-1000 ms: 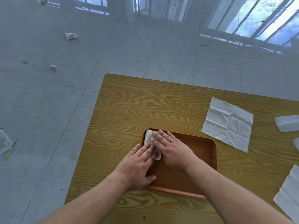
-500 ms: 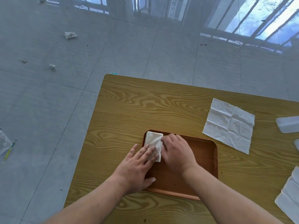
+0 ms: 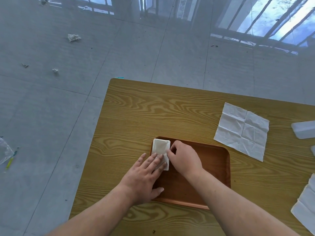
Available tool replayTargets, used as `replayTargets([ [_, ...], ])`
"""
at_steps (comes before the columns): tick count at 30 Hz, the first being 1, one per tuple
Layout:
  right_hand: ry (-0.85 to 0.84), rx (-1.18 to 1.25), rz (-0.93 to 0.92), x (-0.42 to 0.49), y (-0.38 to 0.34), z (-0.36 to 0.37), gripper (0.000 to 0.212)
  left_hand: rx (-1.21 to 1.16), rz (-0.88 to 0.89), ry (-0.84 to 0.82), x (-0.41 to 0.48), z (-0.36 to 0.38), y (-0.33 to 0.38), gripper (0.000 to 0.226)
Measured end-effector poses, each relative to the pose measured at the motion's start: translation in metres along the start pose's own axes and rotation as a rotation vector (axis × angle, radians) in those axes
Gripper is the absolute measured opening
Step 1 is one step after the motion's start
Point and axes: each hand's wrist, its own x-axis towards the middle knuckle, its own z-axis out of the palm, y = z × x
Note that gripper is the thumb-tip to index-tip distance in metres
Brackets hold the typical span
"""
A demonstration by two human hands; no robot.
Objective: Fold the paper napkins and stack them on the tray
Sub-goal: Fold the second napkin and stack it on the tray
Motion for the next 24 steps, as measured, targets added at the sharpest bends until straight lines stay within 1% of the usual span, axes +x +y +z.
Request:
replayTargets([
  [2,0.177,-0.161,-0.284,-0.006,0.009,-0.002,0.014,-0.01,0.008,-0.013,0.0,0.001,0.0,0.085],
  [3,0.197,-0.221,-0.43,-0.007,0.013,-0.001,0.026,-0.017,0.01,-0.016,0.0,0.002,0.0,0.085],
  [4,0.131,-0.277,-0.552,-0.007,0.017,0.0,0.04,-0.021,0.012,-0.016,0.0,0.003,-0.001,0.086],
  [5,0.027,-0.339,-0.637,-0.008,0.019,0.001,0.05,-0.018,0.013,-0.017,-0.001,0.003,-0.001,0.086],
  [6,-0.085,-0.401,-0.688,-0.009,0.02,0.003,0.056,-0.011,0.013,-0.018,-0.001,0.004,-0.001,0.087],
  [7,-0.177,-0.452,-0.712,-0.008,0.021,0.006,0.058,0.0,0.012,-0.021,-0.001,0.004,-0.002,0.087],
  [8,-0.228,-0.488,-0.72,-0.006,0.022,0.008,0.06,0.007,0.01,-0.02,-0.001,0.003,-0.001,0.087],
  [11,-0.266,-0.56,-0.683,0.002,0.021,0.006,0.063,-0.003,0.013,0.015,-0.001,0.002,-0.002,0.089],
  [16,-0.251,-0.636,-0.649,0.012,0.01,0.005,0.07,0.011,0.016,0.054,-0.001,-0.001,0.0,0.087],
  [18,-0.221,-0.653,-0.645,0.011,0.004,0.007,0.07,0.012,0.016,0.063,-0.001,-0.002,0.002,0.086],
  [21,-0.175,-0.692,-0.649,0.01,-0.003,0.007,0.066,0.012,0.017,0.042,-0.002,-0.001,0.002,0.085],
  [24,-0.166,-0.698,-0.662,0.011,-0.006,0.006,0.067,0.01,0.023,0.006,-0.007,0.003,0.002,0.086],
])
